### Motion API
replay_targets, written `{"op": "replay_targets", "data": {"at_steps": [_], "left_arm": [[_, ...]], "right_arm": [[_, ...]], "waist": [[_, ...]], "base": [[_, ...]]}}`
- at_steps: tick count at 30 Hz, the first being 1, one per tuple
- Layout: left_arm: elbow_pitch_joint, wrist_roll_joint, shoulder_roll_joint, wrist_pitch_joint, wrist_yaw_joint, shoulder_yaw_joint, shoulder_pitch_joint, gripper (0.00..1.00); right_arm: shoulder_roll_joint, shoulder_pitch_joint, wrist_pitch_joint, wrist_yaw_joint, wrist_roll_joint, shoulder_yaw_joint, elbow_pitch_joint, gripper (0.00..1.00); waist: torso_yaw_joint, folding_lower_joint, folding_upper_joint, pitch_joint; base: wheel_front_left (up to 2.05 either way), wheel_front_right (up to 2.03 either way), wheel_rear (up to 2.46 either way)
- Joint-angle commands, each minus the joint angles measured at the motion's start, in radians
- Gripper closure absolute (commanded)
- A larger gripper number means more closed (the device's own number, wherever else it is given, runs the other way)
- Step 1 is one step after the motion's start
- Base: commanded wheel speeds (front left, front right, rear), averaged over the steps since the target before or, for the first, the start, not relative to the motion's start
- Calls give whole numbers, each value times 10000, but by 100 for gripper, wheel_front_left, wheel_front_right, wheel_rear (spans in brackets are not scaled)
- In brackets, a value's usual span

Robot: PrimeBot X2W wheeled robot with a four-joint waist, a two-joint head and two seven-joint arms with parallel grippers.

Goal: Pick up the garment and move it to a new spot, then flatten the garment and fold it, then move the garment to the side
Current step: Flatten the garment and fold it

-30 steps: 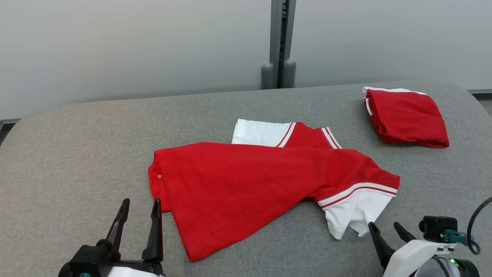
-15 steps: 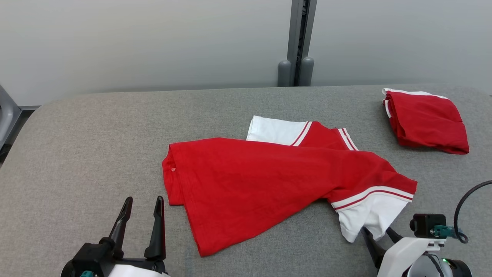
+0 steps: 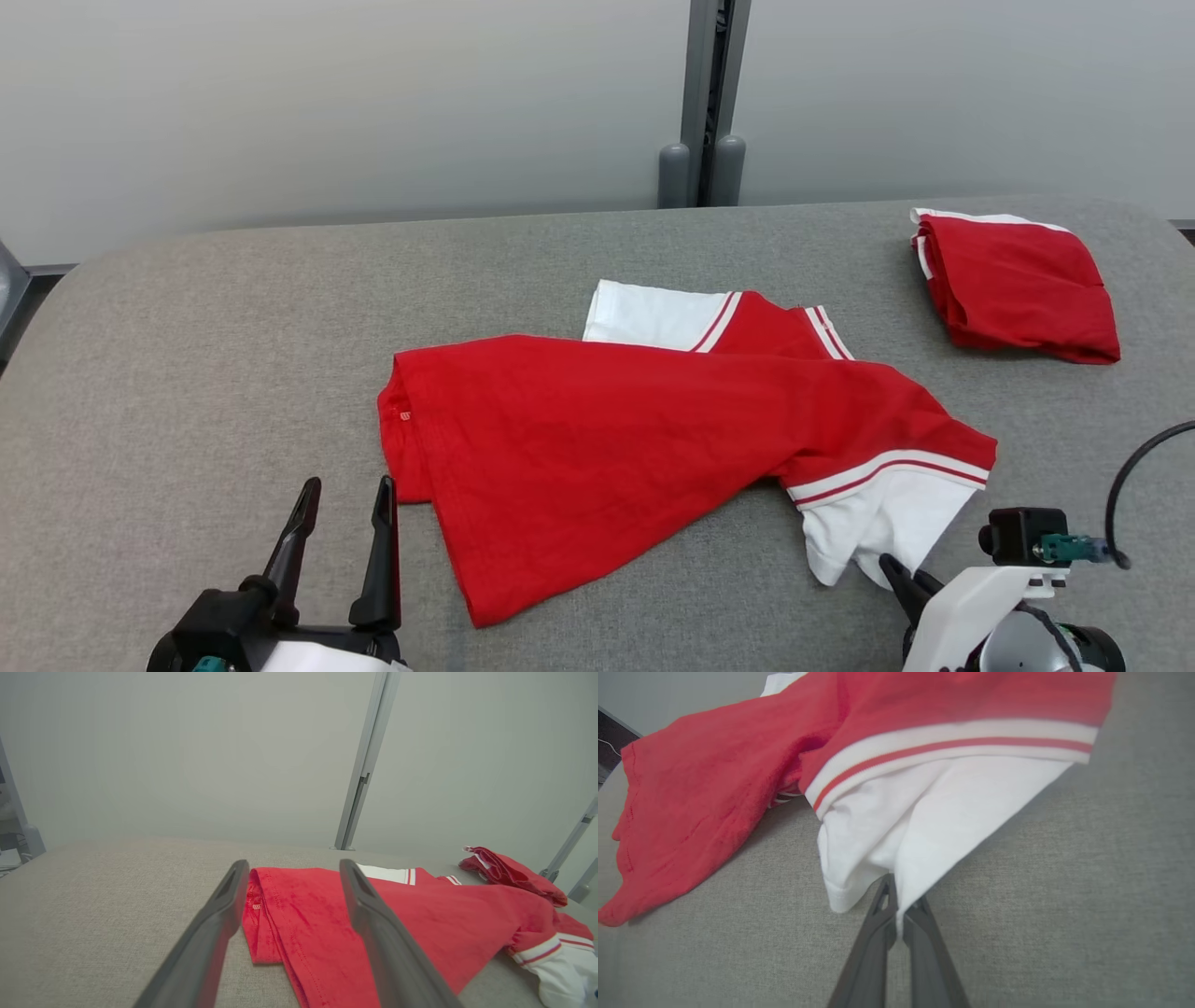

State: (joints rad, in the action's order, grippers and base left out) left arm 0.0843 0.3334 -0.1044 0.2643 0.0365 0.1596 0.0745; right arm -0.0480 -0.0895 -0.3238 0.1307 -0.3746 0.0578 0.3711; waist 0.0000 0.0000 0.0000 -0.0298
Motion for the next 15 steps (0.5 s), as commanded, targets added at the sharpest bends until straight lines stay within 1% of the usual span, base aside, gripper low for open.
{"op": "replay_targets", "data": {"at_steps": [1,4,7,8,9,10,13,15], "left_arm": [[28,-102,10,9,-24,-45,-158,0],[53,-94,19,9,-88,-61,-164,0],[86,-107,18,9,-105,-66,-211,0],[86,-107,18,9,-105,-66,-211,0],[105,-120,13,9,-128,-75,-253,0],[105,-120,13,9,-128,-75,-253,0],[160,-150,12,9,-163,-66,-302,0],[200,-166,22,9,-173,-40,-300,0]], "right_arm": [[-111,124,-235,3,-318,-16,-246,100],[-440,332,-1091,3,-1139,-73,-856,100],[-909,510,-1969,3,-1837,-166,-1418,100],[-909,510,-1969,3,-1837,-166,-1418,100],[-1226,622,-2464,3,-2219,-253,-1740,100],[-1226,622,-2464,3,-2219,-253,-1740,100],[-1733,831,-3297,3,-2633,-316,-2122,100],[-1935,864,-3596,3,-2559,-378,-2163,100]], "waist": [[-109,0,0,8],[-283,0,0,-1],[-442,0,0,-33],[-442,0,0,-33],[-521,0,0,-66],[-521,0,0,-66],[-636,0,0,-123],[-665,0,0,-144]], "base": [[0,0,0],[0,0,0],[0,0,0],[0,0,0],[0,0,0],[0,0,0],[0,0,0],[0,0,0]]}}
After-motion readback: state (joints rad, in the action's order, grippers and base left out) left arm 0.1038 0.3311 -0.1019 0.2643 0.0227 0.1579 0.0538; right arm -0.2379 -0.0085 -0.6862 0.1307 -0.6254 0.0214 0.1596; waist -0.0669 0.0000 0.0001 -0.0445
